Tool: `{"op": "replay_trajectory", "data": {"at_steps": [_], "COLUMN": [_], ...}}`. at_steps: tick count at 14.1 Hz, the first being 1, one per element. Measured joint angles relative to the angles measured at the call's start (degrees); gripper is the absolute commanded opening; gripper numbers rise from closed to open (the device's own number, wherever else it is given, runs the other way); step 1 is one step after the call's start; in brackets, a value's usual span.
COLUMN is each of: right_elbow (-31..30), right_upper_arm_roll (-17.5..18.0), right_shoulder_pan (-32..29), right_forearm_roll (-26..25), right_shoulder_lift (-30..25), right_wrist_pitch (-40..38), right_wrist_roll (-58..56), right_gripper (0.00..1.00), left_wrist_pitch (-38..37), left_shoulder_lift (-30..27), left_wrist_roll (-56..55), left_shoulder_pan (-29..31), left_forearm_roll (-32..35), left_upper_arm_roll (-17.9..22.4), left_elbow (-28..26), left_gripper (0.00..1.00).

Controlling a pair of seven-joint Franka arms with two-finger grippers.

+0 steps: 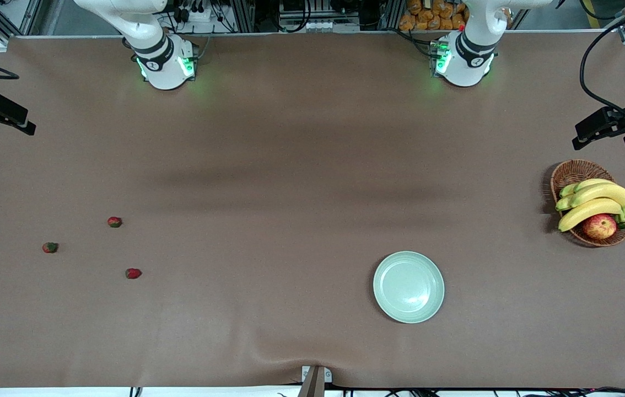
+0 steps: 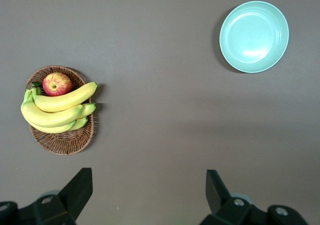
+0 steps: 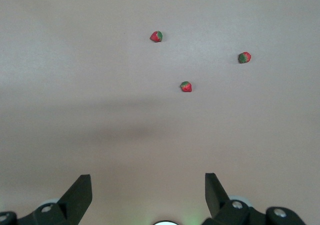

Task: Collect all strawberries into plate

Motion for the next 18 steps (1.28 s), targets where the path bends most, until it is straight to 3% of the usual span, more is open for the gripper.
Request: {"op": "replay_trajectory", "data": {"at_steps": [11,15,18], "right_elbow": [-0.6,-1.2,-2.2], "right_upper_arm_roll": [-0.3,-0.3,-0.4], "right_shoulder_pan": [-1.6,-1.7,-2.1], "right_forearm_roll": [-0.2,-0.5,-0.8], "right_shoulder_lift": [3.5,10.8,16.8], "right_wrist_pitch": [-0.3,-0.2,4.2], "right_wrist_roll": [-0.4,-3.8,-5.6], "right_gripper": [1.0,1.0,1.0], "left_wrist_pitch": [-0.2,-0.2,-0.2], "left_shoulder_lift": [0.2,1.0,1.3], "left_wrist_roll": [0.0,0.0,0.0], "left_shoulder_pan": [-0.7,-0.7,-0.6], "left_forearm_roll": [-0.1,-0.1,-0.1], "left_upper_arm_roll": [-0.4,-0.3,-0.3], "left_elbow": [0.0,0.0,0.0], "left_gripper": [1.0,1.0,1.0]}}
